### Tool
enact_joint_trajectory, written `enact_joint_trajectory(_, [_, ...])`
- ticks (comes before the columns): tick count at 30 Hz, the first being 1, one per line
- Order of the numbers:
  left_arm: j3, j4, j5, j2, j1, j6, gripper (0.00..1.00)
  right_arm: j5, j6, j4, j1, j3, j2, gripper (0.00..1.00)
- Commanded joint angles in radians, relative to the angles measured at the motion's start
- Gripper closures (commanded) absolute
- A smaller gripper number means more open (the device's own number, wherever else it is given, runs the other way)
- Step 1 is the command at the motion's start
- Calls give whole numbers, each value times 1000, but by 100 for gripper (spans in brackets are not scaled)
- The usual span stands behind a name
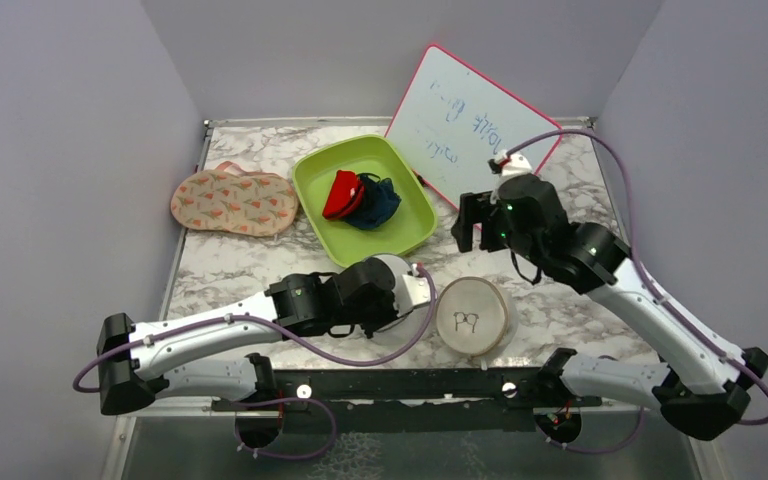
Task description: Unzip the laundry bag and remove the bra
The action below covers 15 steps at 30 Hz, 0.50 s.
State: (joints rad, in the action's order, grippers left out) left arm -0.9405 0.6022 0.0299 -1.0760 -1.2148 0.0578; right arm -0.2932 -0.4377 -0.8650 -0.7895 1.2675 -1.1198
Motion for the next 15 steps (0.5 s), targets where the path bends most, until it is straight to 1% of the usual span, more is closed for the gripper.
enact_joint_trajectory(1, [-27,-58,-35,-3,-10,10,84,-124,33,-20,2,21,88,22])
enact_joint_trajectory(3, [-30,-71,-56,-1,-10,10,74,-106,46,2,1,11,107,22])
enact_joint_trajectory(9, [-57,-86,-87,-2,-9,-11,51,-39,63,54,1,-15,141,21])
enact_joint_trajectory(12, [-71,-118,-59,16,-8,-41,39,-15,76,85,1,-23,161,19])
enact_joint_trajectory(15, [-77,-174,3,31,8,-80,29,0,88,114,1,-30,178,17])
